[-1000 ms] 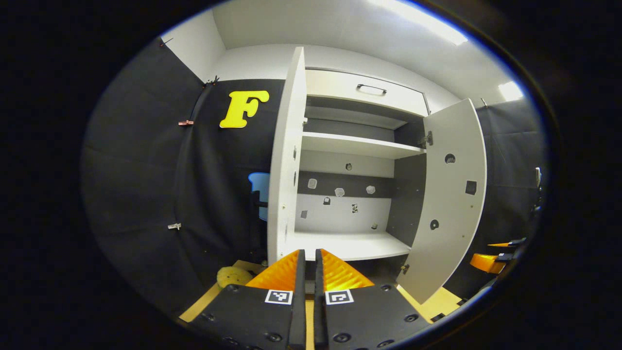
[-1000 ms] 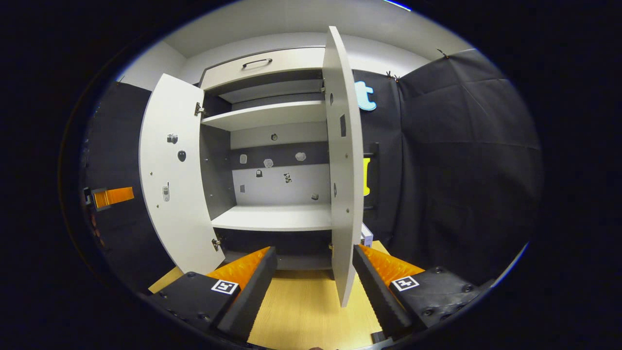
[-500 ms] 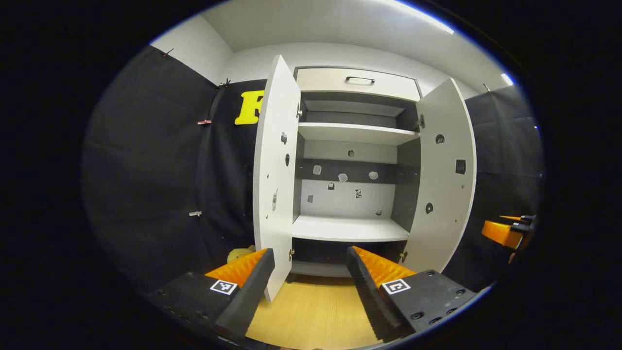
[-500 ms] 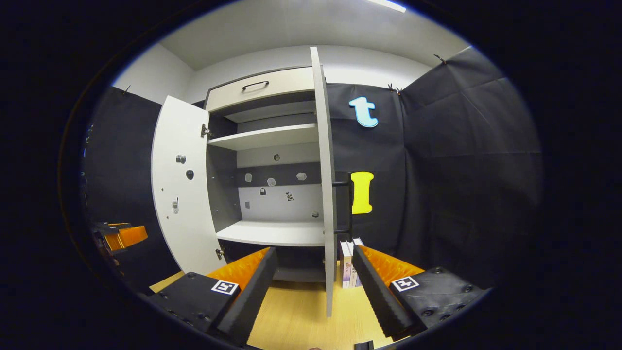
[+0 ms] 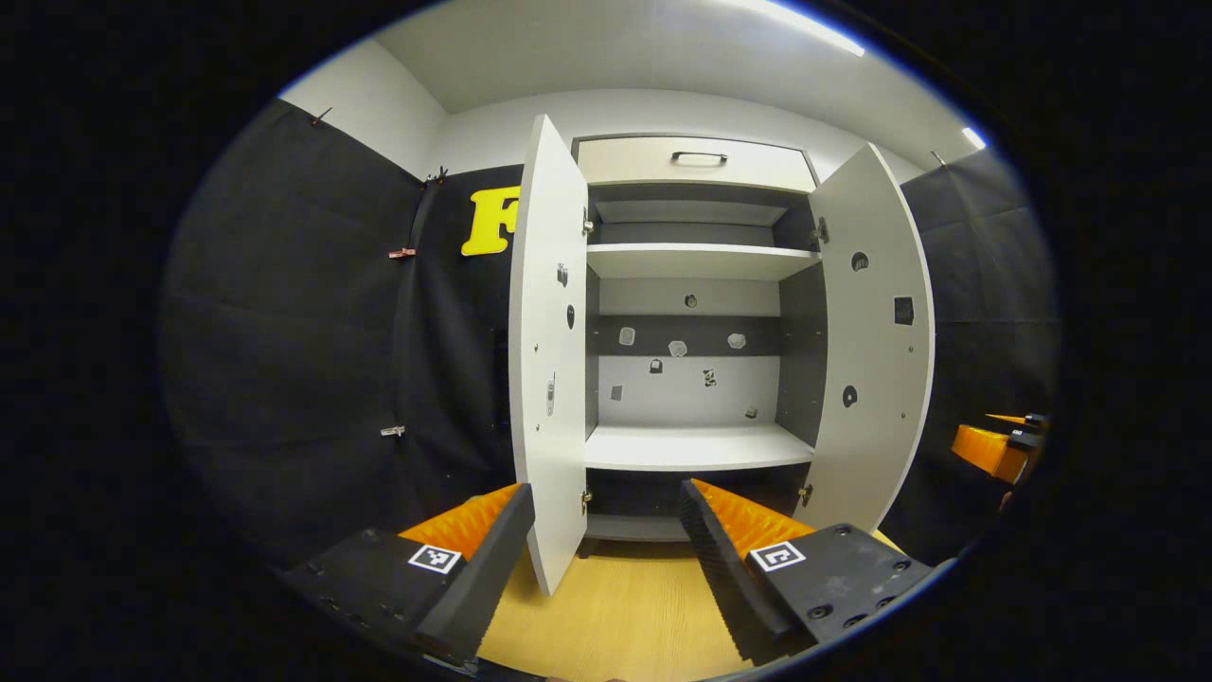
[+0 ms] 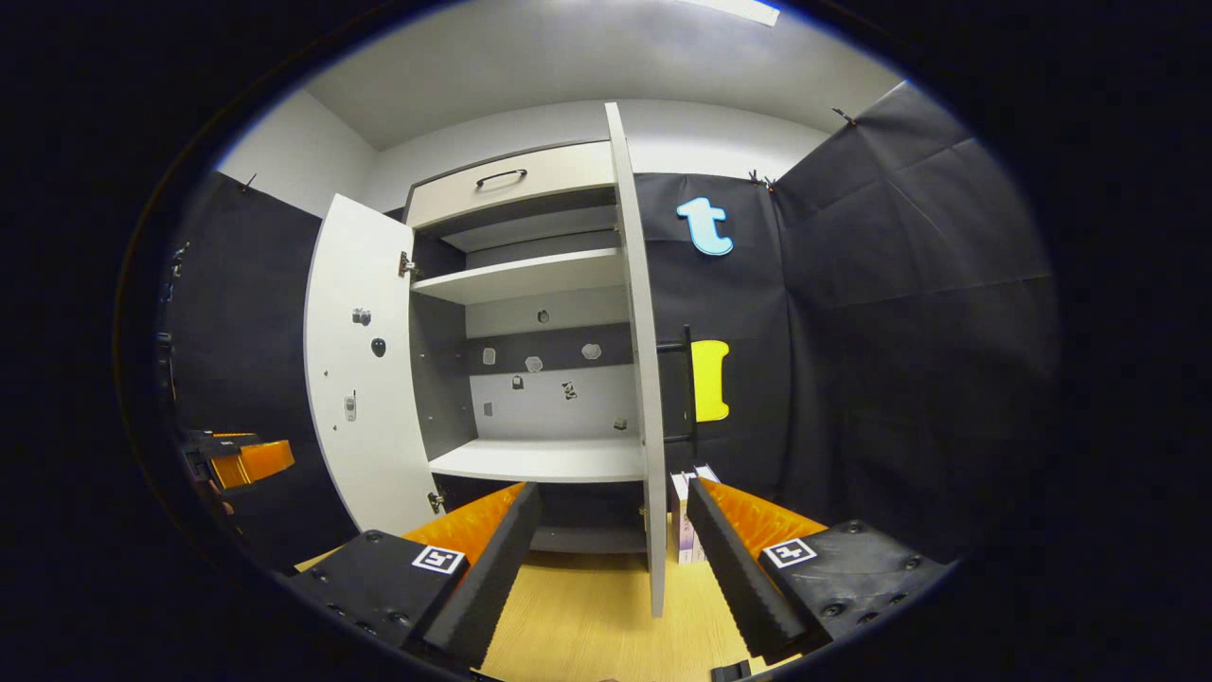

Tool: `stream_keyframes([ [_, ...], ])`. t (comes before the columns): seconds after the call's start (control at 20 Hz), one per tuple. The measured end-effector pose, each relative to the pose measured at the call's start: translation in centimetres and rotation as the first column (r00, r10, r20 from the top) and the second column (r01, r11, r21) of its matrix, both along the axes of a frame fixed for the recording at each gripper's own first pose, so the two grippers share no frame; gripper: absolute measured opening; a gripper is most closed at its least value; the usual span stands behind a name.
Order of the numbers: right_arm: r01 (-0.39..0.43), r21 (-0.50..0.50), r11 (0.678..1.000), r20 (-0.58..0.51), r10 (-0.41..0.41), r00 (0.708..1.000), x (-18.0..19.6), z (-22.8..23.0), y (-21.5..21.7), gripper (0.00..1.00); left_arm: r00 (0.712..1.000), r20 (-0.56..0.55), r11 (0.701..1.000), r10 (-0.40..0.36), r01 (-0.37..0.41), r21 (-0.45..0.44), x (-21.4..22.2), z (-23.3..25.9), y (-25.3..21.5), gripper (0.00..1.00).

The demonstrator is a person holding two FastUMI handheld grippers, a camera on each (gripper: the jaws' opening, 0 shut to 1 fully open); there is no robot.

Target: Open the right door of the double-door shoe cabinet with the right hand, and open the left door with the left hand.

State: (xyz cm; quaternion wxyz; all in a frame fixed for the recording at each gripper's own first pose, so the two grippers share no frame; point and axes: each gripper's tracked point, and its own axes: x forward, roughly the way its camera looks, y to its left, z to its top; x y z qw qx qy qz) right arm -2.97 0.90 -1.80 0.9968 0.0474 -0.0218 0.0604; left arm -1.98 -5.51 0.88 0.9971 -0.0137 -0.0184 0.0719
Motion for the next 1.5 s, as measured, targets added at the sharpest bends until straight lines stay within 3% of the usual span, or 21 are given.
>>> stream_keyframes([
  [0.3,0.006,-0.009,1.0,-0.051,-0.006,0.999,1.0,-1.6,2.4,0.98,0.997,0.054,0.998,-0.063,0.062,0.015,1.3,-0.3,0.8,0.95],
  [0.9,0.025,-0.033,0.999,-0.02,-0.026,0.999,3.4,-1.5,4.7,0.98,0.994,0.041,0.995,-0.099,0.099,0.014,3.6,-1.5,0.6,0.95],
  [1.15,0.014,-0.059,0.998,-0.065,-0.018,0.998,4.6,-2.0,4.9,0.98,0.997,0.022,0.997,-0.072,0.072,0.005,3.3,-1.9,1.5,0.95],
  [1.5,-0.02,-0.076,0.997,-0.039,0.017,0.999,5.0,-1.0,6.5,0.98,0.999,0.006,0.999,-0.041,0.041,-0.025,2.5,-2.9,2.5,0.96],
])
